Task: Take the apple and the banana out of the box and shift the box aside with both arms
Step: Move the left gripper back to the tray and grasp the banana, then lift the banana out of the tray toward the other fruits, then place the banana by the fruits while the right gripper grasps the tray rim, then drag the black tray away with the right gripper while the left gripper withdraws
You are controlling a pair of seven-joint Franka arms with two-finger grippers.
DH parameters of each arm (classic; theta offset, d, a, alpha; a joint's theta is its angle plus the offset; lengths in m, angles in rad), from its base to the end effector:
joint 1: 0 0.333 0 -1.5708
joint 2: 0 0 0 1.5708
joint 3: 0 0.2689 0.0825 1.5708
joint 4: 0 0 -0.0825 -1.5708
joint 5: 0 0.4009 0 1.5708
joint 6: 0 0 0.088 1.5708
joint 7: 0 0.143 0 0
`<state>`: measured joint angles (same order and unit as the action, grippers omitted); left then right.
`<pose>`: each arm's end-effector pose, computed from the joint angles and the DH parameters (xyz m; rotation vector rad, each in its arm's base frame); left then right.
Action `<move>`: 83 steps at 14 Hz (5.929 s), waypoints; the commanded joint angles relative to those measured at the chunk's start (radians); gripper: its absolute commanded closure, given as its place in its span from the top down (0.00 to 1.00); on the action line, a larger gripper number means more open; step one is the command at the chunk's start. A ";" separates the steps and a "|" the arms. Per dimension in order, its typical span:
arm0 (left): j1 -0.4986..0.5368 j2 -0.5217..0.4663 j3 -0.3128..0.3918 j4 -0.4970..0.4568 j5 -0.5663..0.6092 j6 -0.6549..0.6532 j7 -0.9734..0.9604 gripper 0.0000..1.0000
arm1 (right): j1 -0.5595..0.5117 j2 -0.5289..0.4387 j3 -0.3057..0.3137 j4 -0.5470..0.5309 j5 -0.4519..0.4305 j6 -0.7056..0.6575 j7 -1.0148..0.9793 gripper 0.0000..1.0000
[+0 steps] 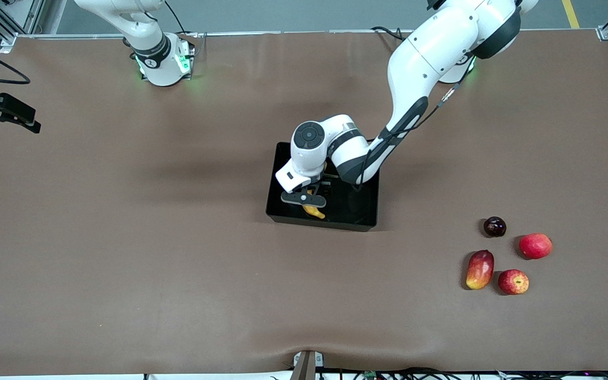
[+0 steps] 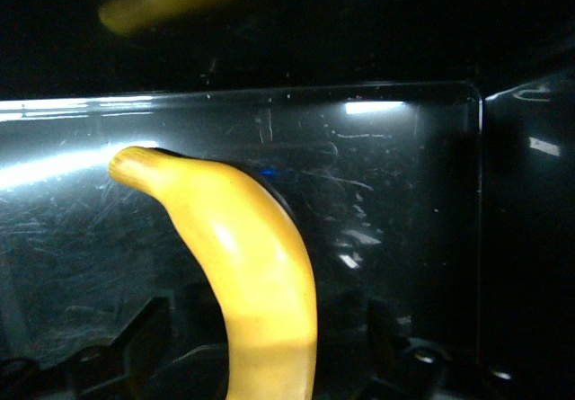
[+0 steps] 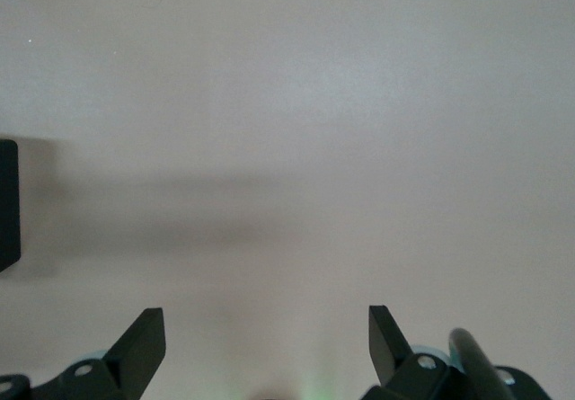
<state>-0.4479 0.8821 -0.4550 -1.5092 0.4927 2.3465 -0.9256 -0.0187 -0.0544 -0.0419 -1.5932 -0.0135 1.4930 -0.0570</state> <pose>0.4644 -0.5173 0.1036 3.0883 -0.2462 0.0809 0.5460 -0.0356 0.5544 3.1323 -0.0066 -0.0727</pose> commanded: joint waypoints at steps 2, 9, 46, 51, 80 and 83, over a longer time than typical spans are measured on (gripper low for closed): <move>-0.003 0.008 -0.001 0.012 0.029 0.014 -0.016 0.00 | -0.029 0.007 0.016 0.016 0.015 -0.003 -0.014 1.00; 0.012 -0.113 -0.008 0.015 0.030 -0.096 -0.006 0.00 | -0.029 0.007 0.016 0.015 0.017 -0.005 -0.012 1.00; 0.638 -0.144 0.009 -0.189 0.086 0.026 0.869 0.10 | 0.555 0.501 0.023 -0.028 0.220 0.488 0.614 1.00; 0.646 -0.127 0.036 -0.187 0.084 0.056 0.861 0.93 | 0.652 0.542 0.022 -0.111 0.222 0.657 0.704 1.00; 0.704 -0.775 -0.013 -0.023 -0.341 -0.587 0.826 1.00 | 0.436 0.441 0.014 -0.060 0.210 0.412 0.579 0.00; 0.693 -0.824 -0.011 -0.028 -0.399 -0.621 0.829 1.00 | 0.330 0.404 0.013 -0.060 0.195 0.356 0.440 0.00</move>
<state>0.2481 0.1048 -0.4730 -1.5211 0.1396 1.7497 -0.1150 0.3775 0.3951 -0.0477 -1.6438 0.1892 1.8799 0.4602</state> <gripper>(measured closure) 0.000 0.947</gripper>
